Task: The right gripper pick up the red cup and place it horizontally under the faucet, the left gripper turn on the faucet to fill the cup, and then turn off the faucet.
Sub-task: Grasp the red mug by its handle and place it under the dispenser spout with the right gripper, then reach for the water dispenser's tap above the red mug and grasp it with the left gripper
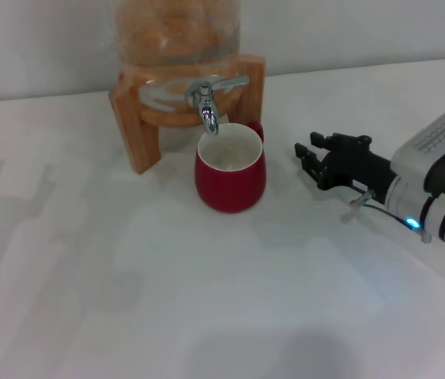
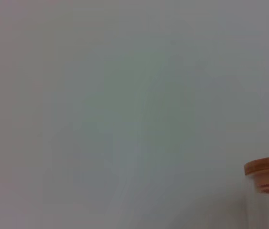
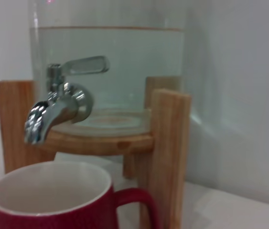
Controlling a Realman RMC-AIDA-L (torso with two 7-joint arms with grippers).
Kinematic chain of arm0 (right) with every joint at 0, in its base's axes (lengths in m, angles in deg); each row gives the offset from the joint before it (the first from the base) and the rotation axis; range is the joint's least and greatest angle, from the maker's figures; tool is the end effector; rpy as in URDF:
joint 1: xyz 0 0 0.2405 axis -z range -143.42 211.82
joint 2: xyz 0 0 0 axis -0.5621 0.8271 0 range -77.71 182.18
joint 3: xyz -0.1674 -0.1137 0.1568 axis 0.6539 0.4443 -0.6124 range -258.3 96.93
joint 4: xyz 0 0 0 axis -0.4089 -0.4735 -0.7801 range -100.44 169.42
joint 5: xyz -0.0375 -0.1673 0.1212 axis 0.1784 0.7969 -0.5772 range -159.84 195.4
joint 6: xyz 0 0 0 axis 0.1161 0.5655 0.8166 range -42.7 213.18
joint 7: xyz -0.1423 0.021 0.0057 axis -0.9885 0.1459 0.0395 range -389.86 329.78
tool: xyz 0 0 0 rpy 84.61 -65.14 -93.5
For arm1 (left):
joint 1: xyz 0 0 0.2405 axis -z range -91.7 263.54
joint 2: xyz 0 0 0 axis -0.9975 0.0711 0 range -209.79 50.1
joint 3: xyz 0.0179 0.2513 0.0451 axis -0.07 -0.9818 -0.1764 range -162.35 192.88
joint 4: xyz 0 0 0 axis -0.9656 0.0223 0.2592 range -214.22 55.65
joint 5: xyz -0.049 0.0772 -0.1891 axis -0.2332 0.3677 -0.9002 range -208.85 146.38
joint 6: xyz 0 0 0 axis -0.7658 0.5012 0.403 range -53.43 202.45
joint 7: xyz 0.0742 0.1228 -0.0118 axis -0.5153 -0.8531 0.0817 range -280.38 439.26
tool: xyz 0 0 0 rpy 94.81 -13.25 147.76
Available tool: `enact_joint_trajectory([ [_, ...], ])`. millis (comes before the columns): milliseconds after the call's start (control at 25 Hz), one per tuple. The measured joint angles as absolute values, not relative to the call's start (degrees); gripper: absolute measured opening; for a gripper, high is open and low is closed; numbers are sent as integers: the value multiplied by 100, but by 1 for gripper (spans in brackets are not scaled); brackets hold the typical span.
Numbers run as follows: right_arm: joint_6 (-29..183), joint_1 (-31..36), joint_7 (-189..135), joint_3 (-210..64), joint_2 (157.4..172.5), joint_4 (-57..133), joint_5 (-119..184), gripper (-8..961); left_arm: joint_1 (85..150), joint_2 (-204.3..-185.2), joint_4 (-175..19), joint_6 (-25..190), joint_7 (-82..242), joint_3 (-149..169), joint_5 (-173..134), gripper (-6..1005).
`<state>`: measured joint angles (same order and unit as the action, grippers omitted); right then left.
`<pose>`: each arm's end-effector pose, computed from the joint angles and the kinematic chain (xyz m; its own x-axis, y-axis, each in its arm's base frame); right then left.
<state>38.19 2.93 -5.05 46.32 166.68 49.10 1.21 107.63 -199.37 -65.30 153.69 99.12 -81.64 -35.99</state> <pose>0.3003 0.3675 -0.0526 0.7907 -0.1988 -0.5790 -0.5896 -0.5018 -0.6329 -0.2882 0.3236 0.0076 0.5773 -0.2696 0.7708 0.6936 -0.3362 -0.6371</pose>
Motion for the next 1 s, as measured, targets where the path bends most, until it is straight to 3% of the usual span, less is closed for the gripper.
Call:
enact_joint_trajectory([
  [440, 3372, 428, -587, 4089, 16561, 4859, 142, 303, 10763, -19937, -6531, 15370, 9913, -8159, -3598, 832],
  [880, 2697, 853, -1019, 2829, 16579, 4836, 150, 304, 10763, -19937, -6517, 15370, 9912, -8139, -3630, 832],
  [1000, 2609, 932, -1063, 2588, 16607, 4802, 141, 356, 10763, -19937, -6508, 15370, 9912, -8139, -3666, 833],
])
